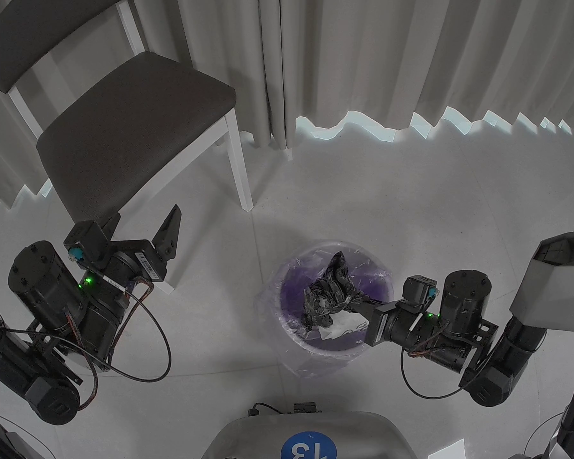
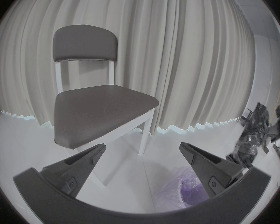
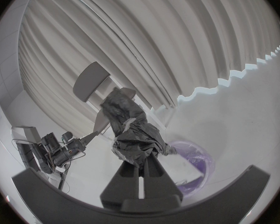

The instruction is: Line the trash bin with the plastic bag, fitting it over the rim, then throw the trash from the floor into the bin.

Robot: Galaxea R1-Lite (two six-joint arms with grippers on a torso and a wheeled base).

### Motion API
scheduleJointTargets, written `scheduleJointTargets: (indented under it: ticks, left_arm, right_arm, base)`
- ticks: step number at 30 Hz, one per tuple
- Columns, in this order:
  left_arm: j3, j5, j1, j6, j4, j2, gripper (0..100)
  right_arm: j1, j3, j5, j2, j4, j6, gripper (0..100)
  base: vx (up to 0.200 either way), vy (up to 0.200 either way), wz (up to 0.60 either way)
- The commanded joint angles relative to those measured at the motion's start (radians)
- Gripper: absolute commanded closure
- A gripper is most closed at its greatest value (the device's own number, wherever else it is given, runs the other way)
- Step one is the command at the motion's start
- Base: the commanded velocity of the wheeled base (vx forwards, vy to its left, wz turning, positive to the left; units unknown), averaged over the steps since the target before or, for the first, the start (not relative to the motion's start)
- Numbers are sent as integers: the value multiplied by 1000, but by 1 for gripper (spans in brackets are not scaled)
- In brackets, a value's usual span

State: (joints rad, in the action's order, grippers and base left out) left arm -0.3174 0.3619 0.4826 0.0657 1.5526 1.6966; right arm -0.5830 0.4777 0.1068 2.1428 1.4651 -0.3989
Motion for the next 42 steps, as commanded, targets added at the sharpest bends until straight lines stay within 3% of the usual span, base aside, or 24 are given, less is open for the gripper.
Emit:
scheduleJointTargets:
  ticks: [1, 14, 20, 24, 28, 34, 37, 42]
  left_arm:
    - [0, 0, 5, 0, 15, 0, 0]
    - [3, 0, 8, -1, 15, -3, 0]
    - [3, 0, 13, -4, 15, -17, 0]
    - [3, 2, 28, -9, 15, -41, 0]
    - [1, -1, 22, -35, 15, -78, 0]
    - [5, -3, 24, -50, 14, -100, 0]
    - [28, -6, 30, -52, 14, -101, 0]
    - [47, -17, 37, -53, 12, -78, 0]
  right_arm:
    - [23, 33, 1, 25, -5, -1, 100]
    - [63, 151, -4, 129, 4, -9, 100]
    - [78, 213, -7, 120, -54, -6, 100]
    - [78, 280, -10, 100, -166, 8, 100]
    - [81, 386, -10, 86, -364, 69, 100]
    - [71, 486, -16, 91, -529, 134, 100]
    - [61, 595, -21, 65, -738, 212, 100]
    - [45, 719, -58, 62, -930, 262, 100]
  base:
    - [0, 0, 0]
    - [0, 0, 0]
    - [0, 0, 0]
    - [0, 0, 0]
    - [0, 0, 0]
    - [0, 0, 0]
    - [0, 0, 0]
    - [0, 0, 0]
